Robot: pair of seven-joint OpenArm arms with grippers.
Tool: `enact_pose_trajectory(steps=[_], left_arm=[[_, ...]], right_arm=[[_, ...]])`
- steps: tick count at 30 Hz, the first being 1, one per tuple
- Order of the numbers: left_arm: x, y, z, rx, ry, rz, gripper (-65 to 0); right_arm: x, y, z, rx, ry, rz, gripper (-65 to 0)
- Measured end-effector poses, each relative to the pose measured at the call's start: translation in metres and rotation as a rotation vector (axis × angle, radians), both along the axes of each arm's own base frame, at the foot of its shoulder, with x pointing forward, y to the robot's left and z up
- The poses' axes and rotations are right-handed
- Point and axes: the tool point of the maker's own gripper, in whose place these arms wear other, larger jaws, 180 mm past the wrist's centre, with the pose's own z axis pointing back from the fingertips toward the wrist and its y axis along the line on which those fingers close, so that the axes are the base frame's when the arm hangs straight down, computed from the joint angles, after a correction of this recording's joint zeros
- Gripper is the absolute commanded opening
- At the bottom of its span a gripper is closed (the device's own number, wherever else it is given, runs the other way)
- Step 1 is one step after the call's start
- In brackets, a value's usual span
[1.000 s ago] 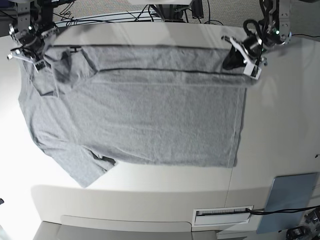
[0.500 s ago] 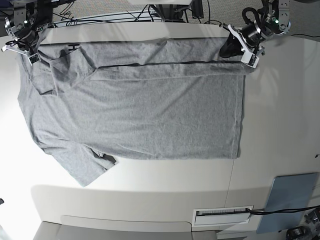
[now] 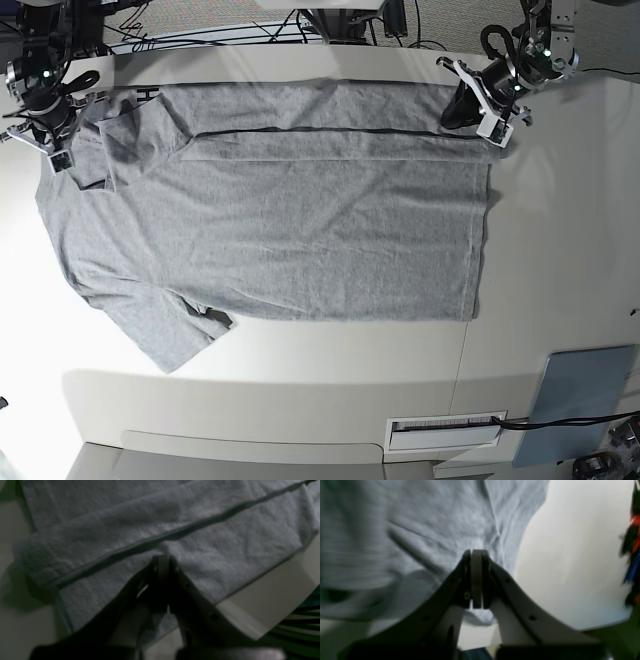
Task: Fold the T-shirt properly
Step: 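Grasp the folded edge again and drag the shirt toward the robot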
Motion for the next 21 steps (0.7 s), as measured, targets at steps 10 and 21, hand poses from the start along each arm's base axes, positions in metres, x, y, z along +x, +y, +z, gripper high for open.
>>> enact_pose_trajectory(steps=[10, 21], left_arm=[[-0.001, 0.005, -0.002, 0.017, 0.014, 0.038, -65.0], [-0.024, 0.009, -0.005, 0.002, 0.02, 0.078, -65.0]], right_arm=[[-0.037, -0.006, -0.03, 0.042, 0.134, -0.019, -65.0], [-0.066, -0.011, -0.034, -0.001, 0.191, -0.002, -65.0]])
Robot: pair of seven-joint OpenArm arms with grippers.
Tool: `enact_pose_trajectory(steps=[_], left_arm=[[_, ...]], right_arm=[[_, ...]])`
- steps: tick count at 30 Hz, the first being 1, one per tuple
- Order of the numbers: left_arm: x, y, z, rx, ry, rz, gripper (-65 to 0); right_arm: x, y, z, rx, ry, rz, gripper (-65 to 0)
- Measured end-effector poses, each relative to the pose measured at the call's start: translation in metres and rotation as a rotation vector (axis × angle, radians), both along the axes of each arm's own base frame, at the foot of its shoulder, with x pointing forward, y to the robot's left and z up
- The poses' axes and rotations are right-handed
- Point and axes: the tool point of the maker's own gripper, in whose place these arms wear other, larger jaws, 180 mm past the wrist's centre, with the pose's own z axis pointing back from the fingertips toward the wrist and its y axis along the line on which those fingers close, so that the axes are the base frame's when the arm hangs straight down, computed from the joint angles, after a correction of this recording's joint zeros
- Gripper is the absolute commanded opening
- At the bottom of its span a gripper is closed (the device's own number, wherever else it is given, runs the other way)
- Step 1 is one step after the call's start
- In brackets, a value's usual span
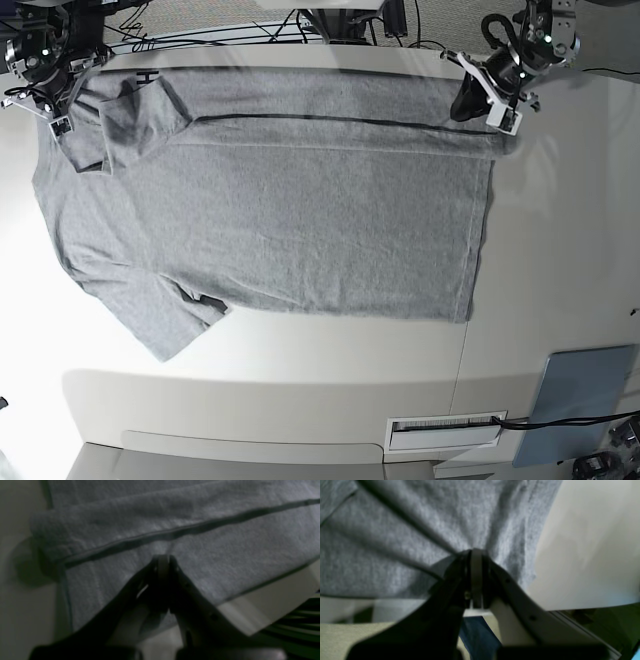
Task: Fold the T-shirt properly
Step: 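Grasp the folded edge again and drag the shirt toward the robot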
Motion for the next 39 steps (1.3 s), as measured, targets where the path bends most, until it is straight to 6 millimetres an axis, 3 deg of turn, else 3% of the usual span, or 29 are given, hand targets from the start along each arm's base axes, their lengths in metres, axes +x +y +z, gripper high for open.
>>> enact_pose_trajectory(steps=[10, 15, 26, 39], left_arm=[[0.001, 0.0, 0.002, 0.022, 0.003, -0.015, -65.0], [-0.003, 0.0, 0.004, 0.065, 0.035, -0.037, -65.0], [-0.022, 0.002, 0.002, 0.076, 0.049, -0.045, -65.0], [-0.03, 0.015, 0.008, 0.179, 0.09, -0.145, -65.0]], right_arm=[[-0.001, 0.006, 0.008, -0.023, 0.021, 0.011, -65.0], [0.009, 0.011, 0.02, -0.044, -0.004, 0.025, -65.0], [-0.016, 0.002, 0.016, -0.096, 0.078, 0.014, -65.0], [-0.016, 0.003, 0.019, -0.104, 0.084, 0.011, -65.0]])
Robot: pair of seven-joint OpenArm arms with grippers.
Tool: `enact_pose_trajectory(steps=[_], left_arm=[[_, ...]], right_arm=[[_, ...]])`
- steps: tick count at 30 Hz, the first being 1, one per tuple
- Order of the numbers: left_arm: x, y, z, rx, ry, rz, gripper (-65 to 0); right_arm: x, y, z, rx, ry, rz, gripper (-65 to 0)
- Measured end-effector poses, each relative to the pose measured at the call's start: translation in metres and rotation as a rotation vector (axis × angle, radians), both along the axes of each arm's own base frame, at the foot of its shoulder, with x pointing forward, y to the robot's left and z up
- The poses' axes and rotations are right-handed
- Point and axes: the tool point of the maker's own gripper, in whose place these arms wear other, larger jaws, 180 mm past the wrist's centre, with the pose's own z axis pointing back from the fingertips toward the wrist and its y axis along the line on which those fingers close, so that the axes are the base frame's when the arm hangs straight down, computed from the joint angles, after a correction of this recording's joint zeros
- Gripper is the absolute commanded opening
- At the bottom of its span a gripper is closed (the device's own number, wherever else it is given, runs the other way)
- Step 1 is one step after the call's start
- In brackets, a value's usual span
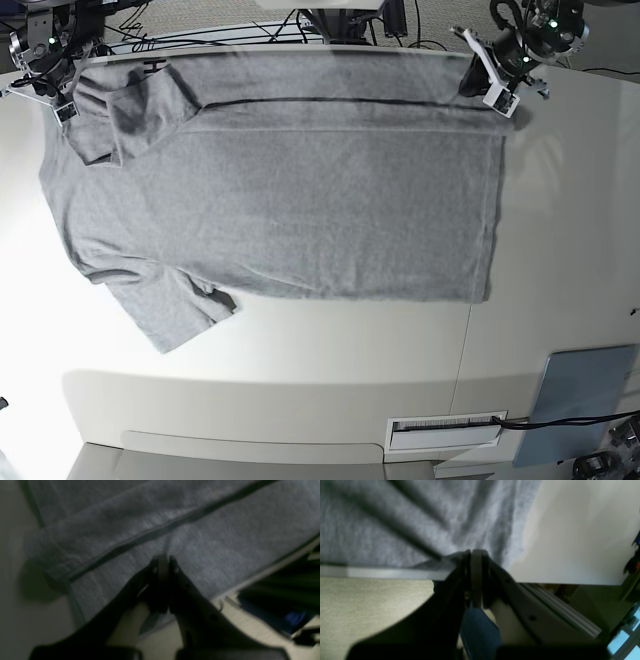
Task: Fold the T-shirt properly
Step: 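Grasp the folded edge again and drag the shirt toward the robot, then move both grippers to the hem corners of the shirt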
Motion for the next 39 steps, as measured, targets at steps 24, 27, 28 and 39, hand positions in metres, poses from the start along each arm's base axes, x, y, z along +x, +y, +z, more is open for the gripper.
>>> enact_pose_trajectory(steps=[24, 27, 28, 39], left_arm=[[0.066, 0.005, 0.051, 0.125, -0.161, -0.064, -32.8], [0.098, 0.005, 0.068, 0.109, -0.247, -0.044, -32.8], [0.106, 0.004, 0.071, 0.083, -0.257, -0.031, -32.8], [0.226, 0.052, 0.076, -0.035, -0.321, 0.208, -32.8]], right_arm=[[0.132, 0.034, 0.057, 0.12, -0.362, 0.129, -41.3], [0.153, 0.046, 0.07, 0.197, -0.453, 0.138, -41.3], [0.158, 0.049, 0.074, 0.222, -0.474, 0.133, -41.3], [0.198, 0.059, 0.07, 0.333, -0.469, 0.072, -41.4]])
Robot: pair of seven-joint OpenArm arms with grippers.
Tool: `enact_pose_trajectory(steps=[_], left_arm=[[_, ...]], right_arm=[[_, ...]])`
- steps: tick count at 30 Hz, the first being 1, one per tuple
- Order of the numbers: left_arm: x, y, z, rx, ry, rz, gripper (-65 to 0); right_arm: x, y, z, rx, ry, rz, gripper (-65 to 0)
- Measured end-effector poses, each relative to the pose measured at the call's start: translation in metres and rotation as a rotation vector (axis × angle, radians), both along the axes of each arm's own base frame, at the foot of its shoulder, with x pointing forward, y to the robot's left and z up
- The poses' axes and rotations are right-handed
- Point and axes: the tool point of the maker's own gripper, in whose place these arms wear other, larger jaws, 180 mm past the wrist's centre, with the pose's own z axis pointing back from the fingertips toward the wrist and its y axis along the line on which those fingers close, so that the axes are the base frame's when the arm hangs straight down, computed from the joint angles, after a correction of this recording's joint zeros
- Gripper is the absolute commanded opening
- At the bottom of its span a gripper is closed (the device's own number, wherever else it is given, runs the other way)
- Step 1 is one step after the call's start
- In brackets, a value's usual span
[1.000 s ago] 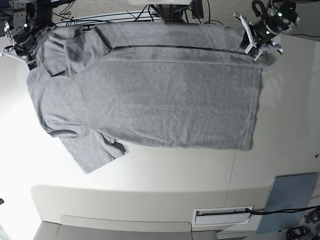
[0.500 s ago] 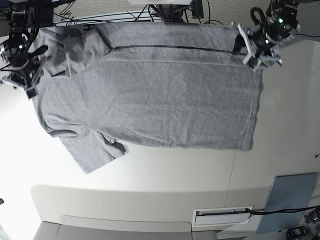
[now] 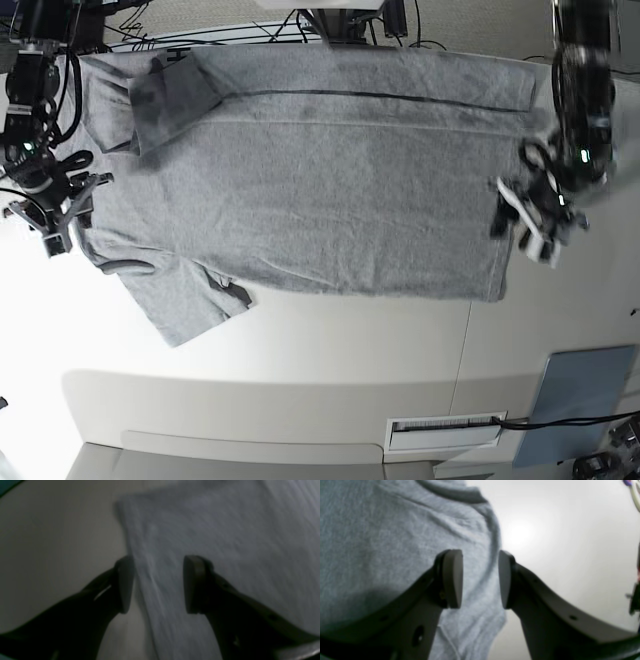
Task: Fold the T-shirt properly
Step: 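Move both grippers to the hem corners of the shirt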
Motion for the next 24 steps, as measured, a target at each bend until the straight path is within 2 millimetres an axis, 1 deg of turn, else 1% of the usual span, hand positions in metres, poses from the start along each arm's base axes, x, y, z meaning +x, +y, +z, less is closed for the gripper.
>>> enact_pose_trajectory(steps=[3, 5, 8, 11, 13, 17, 20, 22, 24], left_arm=[[0.031, 0.012, -0.005, -0.06, 0.015, 0.045, -32.8], [0.047, 0.015, -0.01, -0.095, 0.032, 0.063, -32.8], [0.065, 0.015, -0.018, -0.148, 0.061, 0.089, -32.8], [0.078, 0.017, -0.027, -0.174, 0.1, 0.122, -32.8], [0.086, 0.023, -0.034, -0.167, 0.134, 0.146, -32.8], [0.096, 0.029, -0.045, -0.215, 0.169, 0.201, -32.8], [0.096, 0.034, -0.059, -0.207, 0.195, 0.231, -32.8], [0.097, 0.039, -0.063, -0.209, 0.213, 0.247, -32.8], [0.097, 0.037, -0.064, -0.232, 0.216, 0.239, -32.8]], right_arm=[[0.01, 0.015, -0.003, 0.006, 0.005, 0.043, -41.4], [0.015, 0.027, -0.004, 0.011, 0.006, 0.075, -41.4], [0.019, 0.036, -0.006, 0.017, 0.007, 0.098, -41.4], [0.018, 0.038, -0.007, 0.017, 0.011, 0.102, -41.4], [0.018, 0.037, -0.007, 0.015, 0.015, 0.101, -41.4], [0.017, 0.036, -0.008, 0.013, 0.022, 0.098, -41.4], [0.016, 0.036, -0.009, 0.011, 0.028, 0.096, -41.4], [0.016, 0.035, -0.009, 0.011, 0.028, 0.095, -41.4], [0.018, 0.036, -0.007, 0.015, 0.014, 0.096, -41.4]])
